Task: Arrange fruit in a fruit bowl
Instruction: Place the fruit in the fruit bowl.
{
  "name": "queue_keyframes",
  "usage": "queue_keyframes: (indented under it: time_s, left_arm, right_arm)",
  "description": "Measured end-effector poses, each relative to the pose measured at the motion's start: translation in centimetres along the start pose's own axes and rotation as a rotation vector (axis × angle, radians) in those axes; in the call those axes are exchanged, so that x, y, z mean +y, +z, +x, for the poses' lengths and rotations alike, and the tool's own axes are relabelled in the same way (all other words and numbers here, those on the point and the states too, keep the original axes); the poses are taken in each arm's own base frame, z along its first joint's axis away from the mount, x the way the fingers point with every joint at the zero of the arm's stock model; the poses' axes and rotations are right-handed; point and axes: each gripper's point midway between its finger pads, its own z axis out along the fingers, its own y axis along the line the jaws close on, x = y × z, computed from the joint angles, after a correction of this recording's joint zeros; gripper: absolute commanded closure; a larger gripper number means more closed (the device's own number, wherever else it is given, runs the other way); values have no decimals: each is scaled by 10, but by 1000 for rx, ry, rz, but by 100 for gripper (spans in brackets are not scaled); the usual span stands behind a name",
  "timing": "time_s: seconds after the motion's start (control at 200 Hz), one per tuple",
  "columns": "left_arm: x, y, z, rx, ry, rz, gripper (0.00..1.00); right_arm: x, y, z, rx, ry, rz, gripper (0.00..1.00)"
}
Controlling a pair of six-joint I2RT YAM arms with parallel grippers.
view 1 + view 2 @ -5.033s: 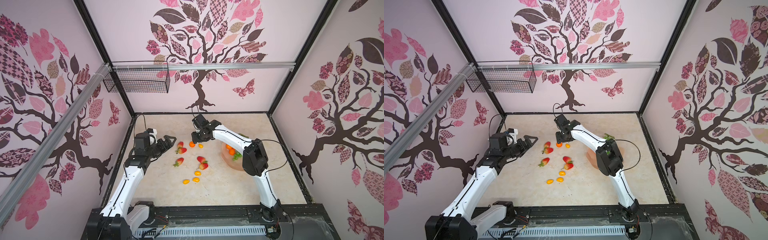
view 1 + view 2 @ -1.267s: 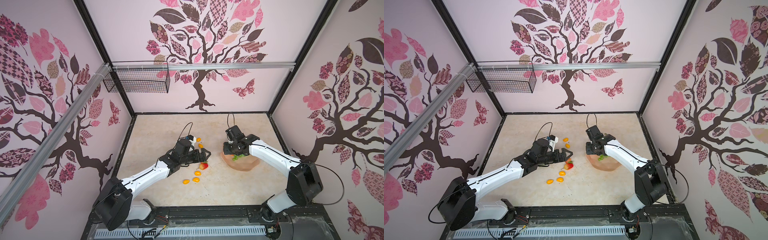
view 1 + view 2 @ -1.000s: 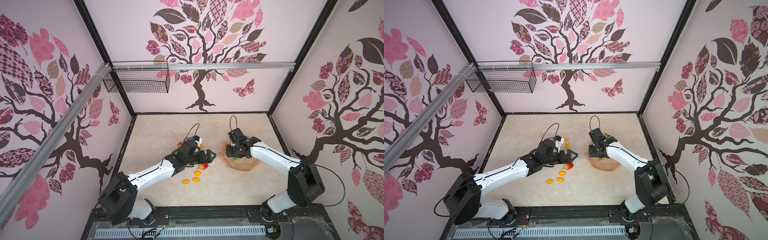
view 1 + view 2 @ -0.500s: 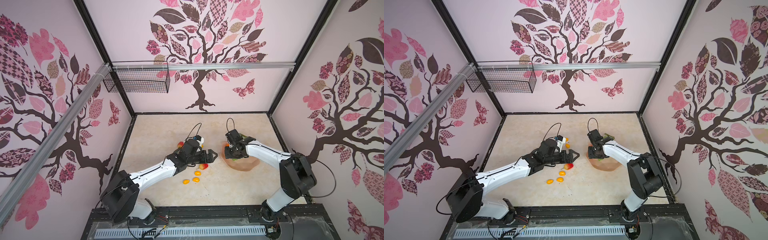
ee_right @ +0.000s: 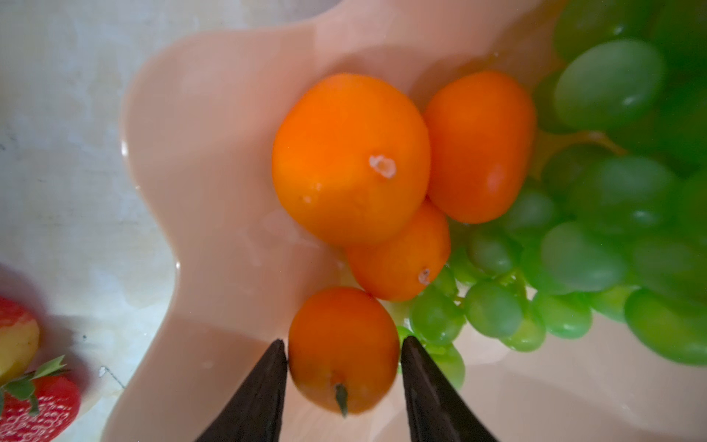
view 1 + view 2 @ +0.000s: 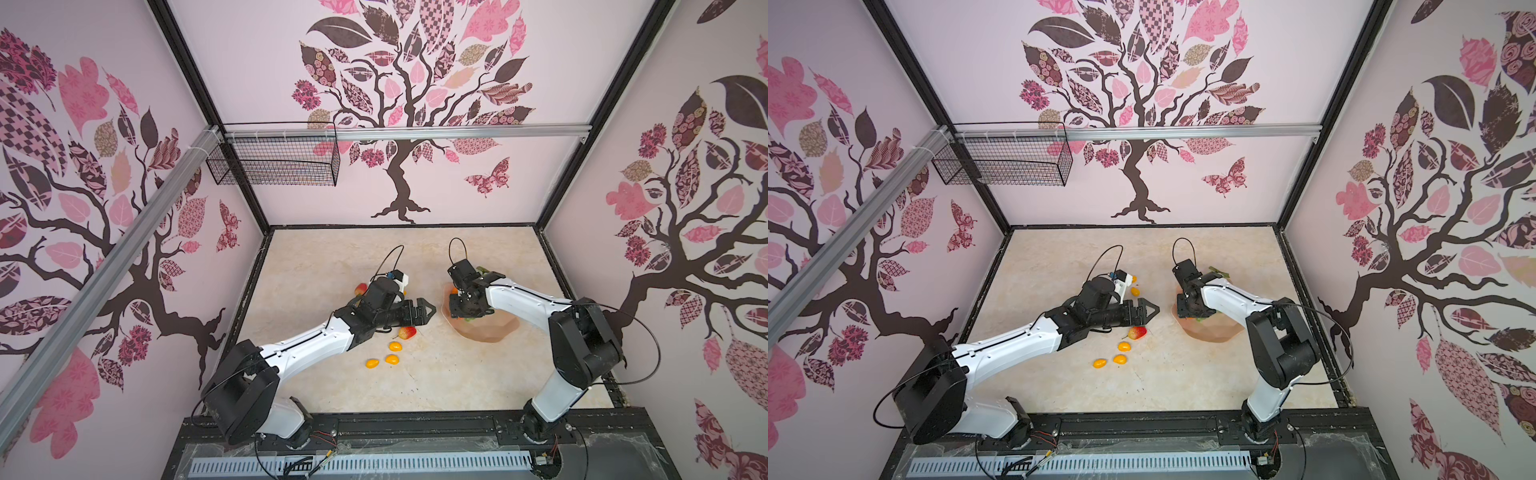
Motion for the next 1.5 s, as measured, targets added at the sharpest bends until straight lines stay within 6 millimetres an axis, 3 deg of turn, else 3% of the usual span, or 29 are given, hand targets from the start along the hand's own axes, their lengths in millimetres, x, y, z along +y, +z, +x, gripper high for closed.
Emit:
queue_keyframes:
  time_s: [0.505, 0.62, 0.785, 0.92, 1.055, 1.295, 1.5]
  left_arm:
    - [4, -3, -1, 0, 20, -35, 2]
    - [2, -18, -9, -39, 45, -58, 2]
    - [-4, -49, -29, -125, 66, -65, 2]
    - [0, -78, -50, -208, 49, -71, 2]
    - [17, -103, -59, -268, 18, -98, 2]
    - [45, -122, -46, -275, -31, -144, 2]
    - [69, -136, -32, -289, -93, -163, 2]
  right_arm:
    - [-2, -5, -1, 3, -9, 11, 38]
    - [2, -18, -9, -33, -12, -15, 38]
    - [12, -53, -22, -126, 0, -103, 40]
    - [32, -79, -28, -195, -23, -189, 41]
    - [61, -87, -17, -203, -110, -248, 41]
    - [112, -91, 10, -171, -318, -338, 42]
    - [158, -84, 26, -140, -531, -366, 42]
